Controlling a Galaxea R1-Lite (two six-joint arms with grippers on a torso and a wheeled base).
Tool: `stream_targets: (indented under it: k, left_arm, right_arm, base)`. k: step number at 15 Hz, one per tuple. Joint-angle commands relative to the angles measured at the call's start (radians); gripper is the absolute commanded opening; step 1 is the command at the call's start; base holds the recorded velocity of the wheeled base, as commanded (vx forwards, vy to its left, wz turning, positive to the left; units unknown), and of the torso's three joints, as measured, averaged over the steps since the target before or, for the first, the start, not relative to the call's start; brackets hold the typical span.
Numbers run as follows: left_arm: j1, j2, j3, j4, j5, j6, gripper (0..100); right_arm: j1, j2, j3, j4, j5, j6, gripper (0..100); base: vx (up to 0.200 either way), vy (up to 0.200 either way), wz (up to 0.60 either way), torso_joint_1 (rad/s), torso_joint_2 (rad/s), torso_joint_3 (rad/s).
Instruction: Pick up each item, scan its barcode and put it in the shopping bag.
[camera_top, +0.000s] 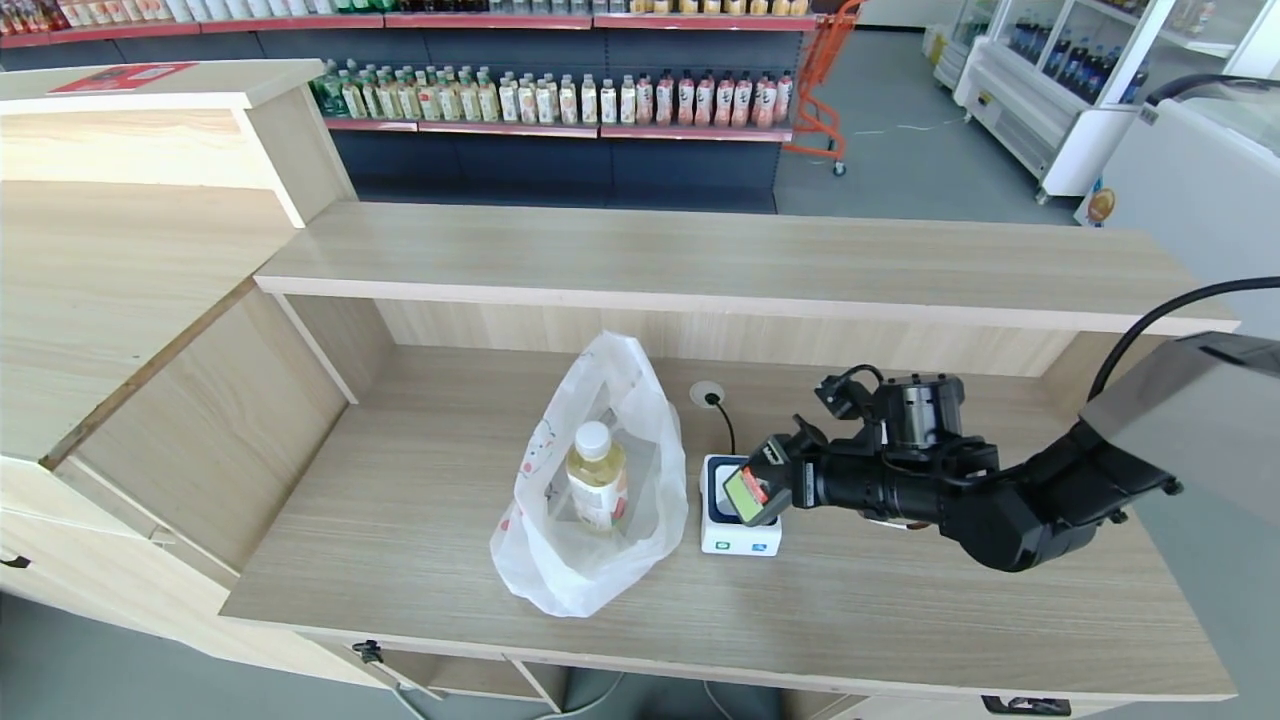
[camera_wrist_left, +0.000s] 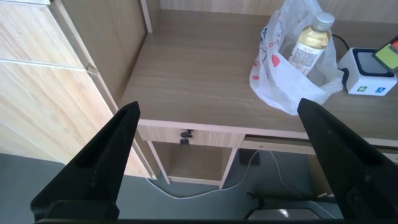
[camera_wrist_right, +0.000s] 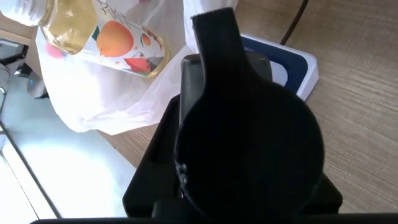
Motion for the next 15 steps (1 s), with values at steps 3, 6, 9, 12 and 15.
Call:
stream_targets:
  k: [3, 6, 9, 12, 15]
  left_arm:
    - [0.0, 0.0, 0.0, 0.0, 0.0, 0.0, 100]
    - [0.0, 0.0, 0.0, 0.0, 0.0, 0.0, 100]
    - [0.0, 0.0, 0.0, 0.0, 0.0, 0.0, 100]
    - [0.0, 0.0, 0.0, 0.0, 0.0, 0.0, 100]
    - [0.0, 0.0, 0.0, 0.0, 0.0, 0.0, 100]
  right_arm:
    - [0.012, 0.058, -0.046, 0.0, -0.003, -0.001, 0]
    - [0.015, 0.095, -0.076, -0.003, -0.046, -0.002, 0]
    - [0.015, 0.116, -0.077, -0.036, -0.049, 0.003, 0]
    - [0.015, 0.093, -0.08, -0.038, -0.041, 0.035, 0]
    - [0.025, -0.007, -0.066, -0.035, -0.04, 0.121, 0]
  base:
    - [0.0, 0.0, 0.0, 0.0, 0.0, 0.0]
    - [0.0, 0.0, 0.0, 0.0, 0.0, 0.0]
    - [0.0, 0.0, 0.0, 0.0, 0.0, 0.0]
    - [0.0, 0.0, 0.0, 0.0, 0.0, 0.0]
    - [0.0, 0.0, 0.0, 0.0, 0.0, 0.0]
